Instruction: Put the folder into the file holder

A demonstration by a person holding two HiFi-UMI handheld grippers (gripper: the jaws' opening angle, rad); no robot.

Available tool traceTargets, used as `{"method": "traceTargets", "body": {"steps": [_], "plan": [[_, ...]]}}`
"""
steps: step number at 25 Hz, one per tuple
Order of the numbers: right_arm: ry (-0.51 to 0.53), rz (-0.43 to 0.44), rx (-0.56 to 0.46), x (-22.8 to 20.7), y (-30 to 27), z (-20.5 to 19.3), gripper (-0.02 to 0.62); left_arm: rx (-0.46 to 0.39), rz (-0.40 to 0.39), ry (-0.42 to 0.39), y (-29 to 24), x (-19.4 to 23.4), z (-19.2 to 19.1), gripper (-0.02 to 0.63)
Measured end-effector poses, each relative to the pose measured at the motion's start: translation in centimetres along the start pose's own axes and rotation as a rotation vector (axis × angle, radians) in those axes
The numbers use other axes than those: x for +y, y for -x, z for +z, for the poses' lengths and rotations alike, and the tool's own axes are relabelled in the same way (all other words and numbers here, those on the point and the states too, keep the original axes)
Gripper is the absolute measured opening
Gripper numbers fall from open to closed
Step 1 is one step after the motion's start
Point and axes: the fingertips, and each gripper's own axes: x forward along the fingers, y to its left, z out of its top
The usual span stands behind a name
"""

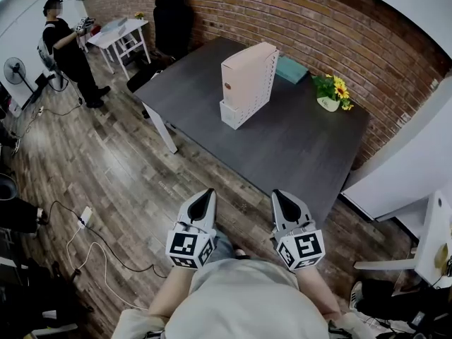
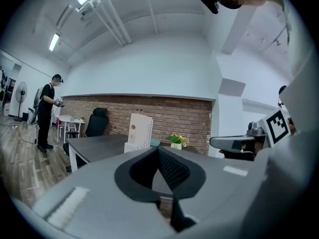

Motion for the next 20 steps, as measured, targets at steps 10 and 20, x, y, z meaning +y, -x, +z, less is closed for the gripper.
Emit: {"method": "traceTargets", "body": {"steps": [10,20], "plan": [[0.0,-0.001,0.003,0.3,0.2,-0.2,0.0,-0.02,-0.022,0.022,-0.3,-0.7,0.7,0.009],[-0.007,0.009,-0.008,0.6,-0.3,0.5,0.0,-0.024,-0.051,0.041,-0.8,-1.2,1.3,0.009]]}}
